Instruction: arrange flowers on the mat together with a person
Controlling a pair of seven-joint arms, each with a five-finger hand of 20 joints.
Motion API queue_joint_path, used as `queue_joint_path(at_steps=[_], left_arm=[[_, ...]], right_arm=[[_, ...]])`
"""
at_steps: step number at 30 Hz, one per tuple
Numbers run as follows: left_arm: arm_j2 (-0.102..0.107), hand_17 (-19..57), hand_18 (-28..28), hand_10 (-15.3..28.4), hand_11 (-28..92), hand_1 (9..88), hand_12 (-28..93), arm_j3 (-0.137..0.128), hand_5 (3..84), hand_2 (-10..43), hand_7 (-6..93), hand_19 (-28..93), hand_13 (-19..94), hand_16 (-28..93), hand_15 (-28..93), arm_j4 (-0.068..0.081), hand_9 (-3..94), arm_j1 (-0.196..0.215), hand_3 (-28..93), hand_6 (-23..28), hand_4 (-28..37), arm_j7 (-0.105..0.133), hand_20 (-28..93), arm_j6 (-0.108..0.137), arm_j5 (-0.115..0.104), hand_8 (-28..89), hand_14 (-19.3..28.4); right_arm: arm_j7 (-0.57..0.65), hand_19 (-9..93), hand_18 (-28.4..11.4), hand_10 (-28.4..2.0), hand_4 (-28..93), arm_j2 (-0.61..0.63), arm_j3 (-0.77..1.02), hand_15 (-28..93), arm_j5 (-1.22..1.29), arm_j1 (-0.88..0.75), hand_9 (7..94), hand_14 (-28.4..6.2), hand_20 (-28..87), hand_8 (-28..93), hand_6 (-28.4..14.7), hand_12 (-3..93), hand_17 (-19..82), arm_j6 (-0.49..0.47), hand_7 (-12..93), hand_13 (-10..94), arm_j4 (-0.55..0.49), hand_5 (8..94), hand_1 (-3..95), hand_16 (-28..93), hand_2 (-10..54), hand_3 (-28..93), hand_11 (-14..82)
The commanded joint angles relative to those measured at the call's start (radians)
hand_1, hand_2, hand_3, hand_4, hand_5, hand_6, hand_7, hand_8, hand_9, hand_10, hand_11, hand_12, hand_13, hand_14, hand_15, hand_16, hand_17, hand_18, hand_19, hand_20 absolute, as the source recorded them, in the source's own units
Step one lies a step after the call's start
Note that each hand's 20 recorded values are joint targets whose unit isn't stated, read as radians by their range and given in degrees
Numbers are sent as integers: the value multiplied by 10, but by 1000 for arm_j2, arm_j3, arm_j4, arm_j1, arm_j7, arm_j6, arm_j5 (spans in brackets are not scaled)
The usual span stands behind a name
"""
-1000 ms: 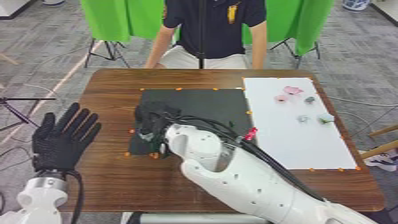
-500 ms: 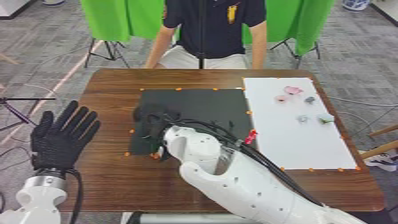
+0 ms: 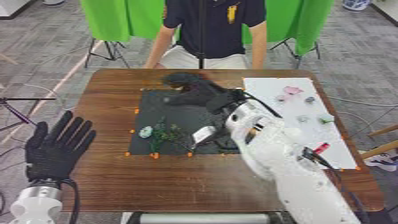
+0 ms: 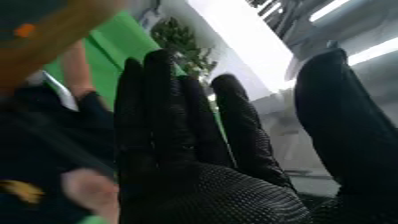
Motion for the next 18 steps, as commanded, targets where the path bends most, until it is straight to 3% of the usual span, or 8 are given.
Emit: queue_joint_path(at_steps=[1,2,6,14,18], left_arm=[[-10,-52,139,158,188,249,85,-26,442,178,118,328,293,-64,313,-16,382,6,691,82,-283,-21,134,-2,14,-96,163],[-8,-52,139,158,188,250,84,-29,442,178,118,328,293,-65,311,-15,382,8,690,82,-283,-22,134,-17,20,-96,162],[-12,-52,139,158,187,250,83,-40,442,178,117,328,296,-68,301,-23,382,24,689,82,-283,-19,134,-22,16,-96,159],[-17,-52,139,155,184,251,81,-45,441,177,115,328,298,-69,280,-20,382,20,688,82,-283,-21,132,-24,13,-96,154],[-18,-52,138,156,183,251,81,-45,441,178,114,327,299,-66,276,-21,382,20,687,82,-283,-19,131,-20,9,-96,151]], right_arm=[[-9,513,-171,-177,-252,84,367,344,460,-240,322,-154,98,-92,-80,153,158,-49,139,311,14,341,227,125,84,771,74],[-16,498,-171,-174,-254,93,417,317,537,-282,319,-152,96,-88,-78,149,155,-44,130,309,14,337,209,125,92,768,65],[-72,384,-164,-129,-270,120,516,149,670,-409,303,-118,93,-77,-47,111,138,13,72,278,-4,291,141,113,124,752,26],[-275,311,-121,-124,-275,76,636,66,669,-636,320,-75,83,-86,-32,96,136,320,87,255,-75,306,111,94,112,789,26],[-279,305,-113,-119,-277,65,688,69,670,-682,339,-64,88,-95,-32,90,150,345,100,268,-93,328,117,82,93,807,34]])
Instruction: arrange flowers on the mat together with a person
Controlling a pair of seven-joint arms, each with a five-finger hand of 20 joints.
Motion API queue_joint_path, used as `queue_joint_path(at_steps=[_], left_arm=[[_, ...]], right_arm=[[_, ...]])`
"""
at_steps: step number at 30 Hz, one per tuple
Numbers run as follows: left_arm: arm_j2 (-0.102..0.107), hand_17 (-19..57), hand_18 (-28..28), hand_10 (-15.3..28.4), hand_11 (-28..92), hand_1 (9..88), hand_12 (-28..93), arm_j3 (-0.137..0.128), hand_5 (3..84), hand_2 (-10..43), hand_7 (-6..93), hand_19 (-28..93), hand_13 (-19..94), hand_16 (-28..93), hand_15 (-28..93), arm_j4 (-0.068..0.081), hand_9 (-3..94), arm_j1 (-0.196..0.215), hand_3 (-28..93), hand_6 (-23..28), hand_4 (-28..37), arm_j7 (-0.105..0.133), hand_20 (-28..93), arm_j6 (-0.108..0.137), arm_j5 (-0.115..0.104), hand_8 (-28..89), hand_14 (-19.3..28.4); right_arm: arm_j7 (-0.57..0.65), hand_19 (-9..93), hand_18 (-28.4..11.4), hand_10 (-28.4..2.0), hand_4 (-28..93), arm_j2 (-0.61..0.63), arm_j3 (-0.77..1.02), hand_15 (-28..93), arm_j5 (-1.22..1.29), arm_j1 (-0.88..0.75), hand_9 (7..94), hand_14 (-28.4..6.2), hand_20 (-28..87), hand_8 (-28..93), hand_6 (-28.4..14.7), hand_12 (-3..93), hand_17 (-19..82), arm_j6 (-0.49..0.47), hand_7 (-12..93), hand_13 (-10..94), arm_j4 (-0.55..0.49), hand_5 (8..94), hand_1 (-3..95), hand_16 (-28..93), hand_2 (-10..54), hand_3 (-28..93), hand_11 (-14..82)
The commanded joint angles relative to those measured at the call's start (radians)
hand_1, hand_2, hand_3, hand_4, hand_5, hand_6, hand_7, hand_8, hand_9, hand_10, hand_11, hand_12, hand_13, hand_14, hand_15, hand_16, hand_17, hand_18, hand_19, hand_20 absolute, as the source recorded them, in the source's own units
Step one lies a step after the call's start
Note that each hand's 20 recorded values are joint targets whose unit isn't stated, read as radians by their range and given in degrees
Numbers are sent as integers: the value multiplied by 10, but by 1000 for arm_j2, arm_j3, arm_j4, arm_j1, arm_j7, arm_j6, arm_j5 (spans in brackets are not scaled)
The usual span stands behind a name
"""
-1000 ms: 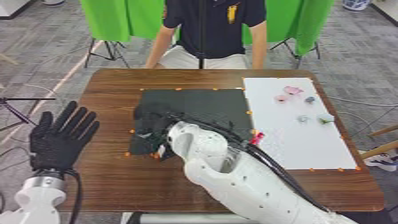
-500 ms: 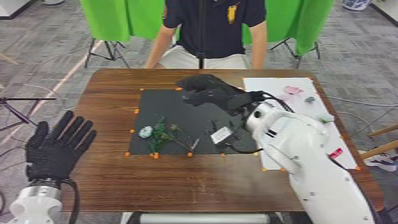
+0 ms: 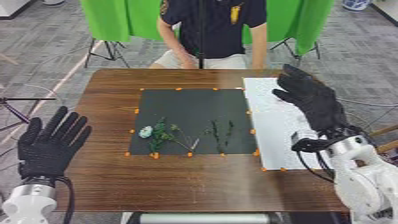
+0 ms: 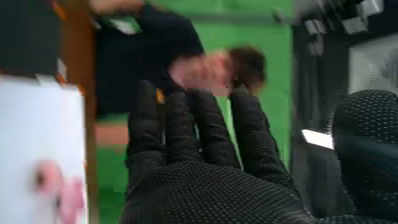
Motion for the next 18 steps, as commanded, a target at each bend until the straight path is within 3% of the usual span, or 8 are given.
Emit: queue_joint_path(at_steps=[1,13,16,18], left_arm=[[-15,-52,138,155,183,251,81,-4,440,177,114,327,299,-65,275,-1,382,12,687,82,-283,-4,131,-10,-2,-96,151],[-29,-53,139,155,183,252,82,-4,439,177,114,331,299,-62,275,-3,382,20,686,82,-283,-3,132,-4,-1,-95,152],[-30,-54,139,156,184,252,83,-2,439,177,115,331,299,-59,281,-1,382,17,687,81,-283,-2,131,11,-17,-95,155],[-31,-55,139,156,184,251,83,-2,439,177,115,333,298,-57,292,-1,382,23,688,82,-283,7,132,0,-39,-95,158]], right_arm=[[-15,302,-113,-119,-279,-47,85,71,-29,-162,339,-64,90,-96,-32,89,151,107,101,268,-46,329,118,79,90,809,35],[-9,301,-118,-117,-276,-65,130,77,-34,-183,338,-69,96,-98,-31,88,145,93,104,265,-65,340,130,71,82,804,36],[7,306,-123,-117,-275,-83,149,80,-35,-198,339,-71,98,-99,-29,87,142,75,101,266,-72,340,133,70,81,804,36],[10,308,-126,-117,-274,-96,164,80,-35,-203,339,-73,99,-100,-28,86,141,50,99,267,-73,341,136,69,80,802,35]])
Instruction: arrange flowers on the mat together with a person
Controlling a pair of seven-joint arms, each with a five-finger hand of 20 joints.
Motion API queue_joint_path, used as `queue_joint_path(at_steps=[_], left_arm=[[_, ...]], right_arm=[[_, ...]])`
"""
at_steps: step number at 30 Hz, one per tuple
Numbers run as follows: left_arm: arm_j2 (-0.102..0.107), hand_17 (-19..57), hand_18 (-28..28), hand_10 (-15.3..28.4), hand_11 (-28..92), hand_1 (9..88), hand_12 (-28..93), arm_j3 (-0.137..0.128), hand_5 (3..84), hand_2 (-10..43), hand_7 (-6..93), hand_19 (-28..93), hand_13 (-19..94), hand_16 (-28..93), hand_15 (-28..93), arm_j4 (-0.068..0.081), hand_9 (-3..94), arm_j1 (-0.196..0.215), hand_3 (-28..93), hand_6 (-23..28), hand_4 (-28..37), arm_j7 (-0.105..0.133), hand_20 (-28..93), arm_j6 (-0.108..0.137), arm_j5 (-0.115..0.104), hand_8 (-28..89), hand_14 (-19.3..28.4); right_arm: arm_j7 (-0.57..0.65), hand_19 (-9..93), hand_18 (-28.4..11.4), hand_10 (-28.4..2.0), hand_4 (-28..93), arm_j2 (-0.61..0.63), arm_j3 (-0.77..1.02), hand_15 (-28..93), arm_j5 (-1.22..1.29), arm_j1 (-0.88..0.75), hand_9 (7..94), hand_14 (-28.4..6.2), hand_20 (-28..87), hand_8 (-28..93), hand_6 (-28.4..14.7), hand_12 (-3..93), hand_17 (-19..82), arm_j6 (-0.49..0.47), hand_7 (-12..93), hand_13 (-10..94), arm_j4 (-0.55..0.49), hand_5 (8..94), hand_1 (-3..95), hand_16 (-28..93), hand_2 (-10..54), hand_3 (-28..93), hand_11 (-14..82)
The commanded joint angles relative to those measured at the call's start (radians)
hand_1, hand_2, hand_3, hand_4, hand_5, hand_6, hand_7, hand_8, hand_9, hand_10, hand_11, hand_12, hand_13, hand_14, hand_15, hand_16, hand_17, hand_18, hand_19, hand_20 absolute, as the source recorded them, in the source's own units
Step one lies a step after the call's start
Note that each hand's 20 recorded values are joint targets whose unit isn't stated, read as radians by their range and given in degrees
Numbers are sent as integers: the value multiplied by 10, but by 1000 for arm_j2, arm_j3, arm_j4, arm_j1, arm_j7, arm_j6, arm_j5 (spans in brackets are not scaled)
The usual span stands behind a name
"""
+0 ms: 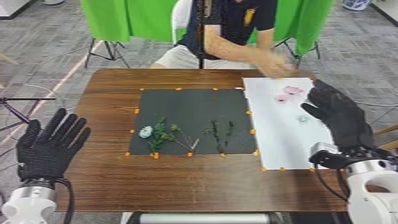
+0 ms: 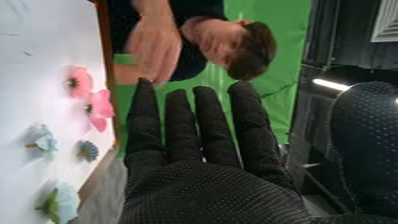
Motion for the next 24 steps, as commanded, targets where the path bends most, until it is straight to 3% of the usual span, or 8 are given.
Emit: queue_joint_path(at_steps=[1,2,10,24], left_arm=[[-13,-55,140,157,184,251,83,0,440,177,115,333,298,-57,293,-1,382,14,688,82,-283,3,132,6,-33,-95,158],[-12,-55,140,157,184,251,83,1,440,177,116,334,298,-58,295,0,382,13,688,82,-283,1,132,5,-24,-95,159],[-9,-55,140,156,185,251,83,1,441,177,117,334,298,-63,300,-2,383,14,689,81,-283,9,132,-4,-25,-96,160],[-6,-56,141,156,185,252,83,4,441,177,117,334,298,-64,302,2,383,8,689,81,-283,5,134,3,-23,-96,160]], right_arm=[[26,310,-127,-116,-274,6,-33,80,-19,9,337,-74,100,-101,-27,85,141,26,99,267,-7,341,138,68,78,802,34],[23,312,-128,-115,-273,11,-39,81,-21,13,336,-75,100,-101,-27,84,141,27,98,266,-3,341,139,68,77,802,34],[42,321,-133,-115,-268,60,-168,82,-49,115,331,-76,100,-100,-26,82,138,129,99,264,40,338,148,64,66,801,36],[48,327,-139,-115,-263,-3,-24,84,-46,3,325,-81,98,-97,-29,83,132,1,98,260,-4,335,157,65,58,800,35]])
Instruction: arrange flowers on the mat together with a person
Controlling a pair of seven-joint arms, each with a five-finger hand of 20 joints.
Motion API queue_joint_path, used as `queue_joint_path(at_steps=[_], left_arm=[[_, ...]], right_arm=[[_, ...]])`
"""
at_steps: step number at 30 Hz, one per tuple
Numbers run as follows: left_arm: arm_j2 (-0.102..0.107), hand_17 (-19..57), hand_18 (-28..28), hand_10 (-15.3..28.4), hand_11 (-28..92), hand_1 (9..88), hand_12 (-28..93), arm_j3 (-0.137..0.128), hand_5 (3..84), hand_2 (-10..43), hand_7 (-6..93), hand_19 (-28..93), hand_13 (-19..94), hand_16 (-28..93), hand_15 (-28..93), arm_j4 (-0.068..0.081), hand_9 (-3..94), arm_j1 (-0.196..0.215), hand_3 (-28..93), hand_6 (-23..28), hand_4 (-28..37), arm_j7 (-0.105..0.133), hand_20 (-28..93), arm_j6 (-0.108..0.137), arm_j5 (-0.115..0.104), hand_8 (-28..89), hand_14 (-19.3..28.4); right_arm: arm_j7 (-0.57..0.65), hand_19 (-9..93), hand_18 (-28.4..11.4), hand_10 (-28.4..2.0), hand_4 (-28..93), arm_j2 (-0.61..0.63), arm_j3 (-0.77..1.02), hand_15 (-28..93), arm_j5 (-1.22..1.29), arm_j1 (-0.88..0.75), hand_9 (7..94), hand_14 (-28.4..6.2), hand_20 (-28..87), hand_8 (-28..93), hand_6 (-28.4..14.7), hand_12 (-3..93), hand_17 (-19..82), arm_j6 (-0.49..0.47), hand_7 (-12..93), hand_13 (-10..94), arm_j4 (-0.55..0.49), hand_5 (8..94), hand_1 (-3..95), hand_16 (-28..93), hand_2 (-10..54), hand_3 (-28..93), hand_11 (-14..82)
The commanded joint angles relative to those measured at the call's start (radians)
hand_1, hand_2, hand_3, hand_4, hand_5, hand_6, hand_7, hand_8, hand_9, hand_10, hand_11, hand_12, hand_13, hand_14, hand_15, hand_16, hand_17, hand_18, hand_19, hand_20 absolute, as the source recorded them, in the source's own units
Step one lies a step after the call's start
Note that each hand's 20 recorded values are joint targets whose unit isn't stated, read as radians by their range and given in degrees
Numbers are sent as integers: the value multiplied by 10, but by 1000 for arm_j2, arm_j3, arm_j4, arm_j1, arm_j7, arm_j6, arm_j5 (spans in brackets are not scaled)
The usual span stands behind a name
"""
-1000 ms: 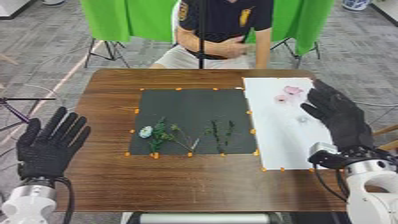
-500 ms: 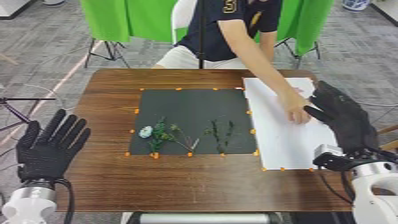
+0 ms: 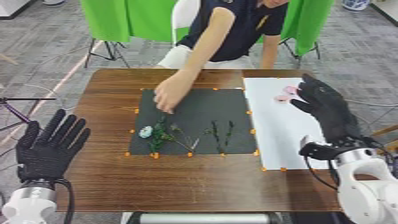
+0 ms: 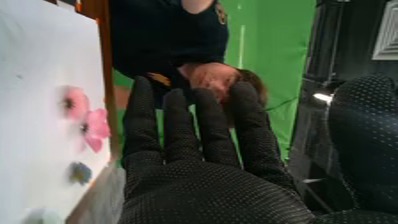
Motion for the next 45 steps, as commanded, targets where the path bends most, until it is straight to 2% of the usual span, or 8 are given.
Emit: queue_joint_path(at_steps=[1,11,19,21,26,33,39,45], left_arm=[[-5,-56,141,156,185,252,83,3,441,177,117,334,298,-64,302,1,383,8,688,81,-283,-1,134,1,-3,-96,160],[-1,-56,141,156,184,250,83,4,441,177,118,334,298,-64,301,6,383,-2,689,81,-283,-9,134,-1,1,-96,160],[-3,-56,142,156,184,251,83,6,442,178,117,334,298,-63,300,3,383,3,689,81,-283,-2,134,-2,0,-96,159],[-5,-56,142,155,185,252,84,5,442,178,117,334,298,-63,300,1,383,8,687,82,-283,11,134,-1,-8,-96,159],[-7,-56,142,156,185,252,83,7,441,178,118,333,298,-63,300,0,383,11,687,81,-283,10,134,-1,-7,-96,159],[-7,-56,141,156,186,248,83,6,442,179,118,333,297,-61,304,-1,382,15,698,81,-283,10,135,-2,-4,-97,160],[-9,-56,141,155,185,248,83,9,442,180,118,333,296,-61,308,-1,382,14,698,81,-283,12,135,-3,-4,-97,162],[-6,-55,141,156,185,249,83,17,441,180,118,332,295,-63,308,4,383,3,699,80,-283,6,135,-4,-4,-97,162]], right_arm=[[-6,327,-139,-115,-263,-36,46,84,-14,-73,325,-81,98,-97,-29,83,132,-19,98,259,-13,335,159,66,57,801,35],[-84,293,-107,-116,-250,-25,120,69,-410,-85,316,-63,80,-102,-31,86,125,-51,114,226,16,348,191,56,-14,819,37],[-68,277,-91,-112,-245,82,68,69,-726,-9,314,-56,69,-116,-22,87,117,73,150,210,107,359,233,40,-33,820,44],[-37,286,-88,-109,-250,111,50,89,-742,38,319,-53,67,-123,-20,87,116,66,161,208,151,367,251,30,-32,827,55],[147,324,-81,-109,-254,192,-61,151,-1040,158,316,-62,55,-130,-21,80,120,103,175,200,252,370,270,-20,-17,827,68],[312,412,-160,-111,-249,226,-137,198,-1144,256,306,-112,55,-130,-30,85,123,14,178,215,337,359,300,-24,-47,830,77],[396,484,-214,-111,-258,236,-230,238,-1101,360,318,-128,47,-125,-36,95,169,-73,170,270,436,361,330,21,-68,831,94],[492,572,-216,-127,-282,228,-298,290,-1147,410,359,-125,23,-131,-30,109,280,-147,188,344,491,364,388,59,-94,804,111]])
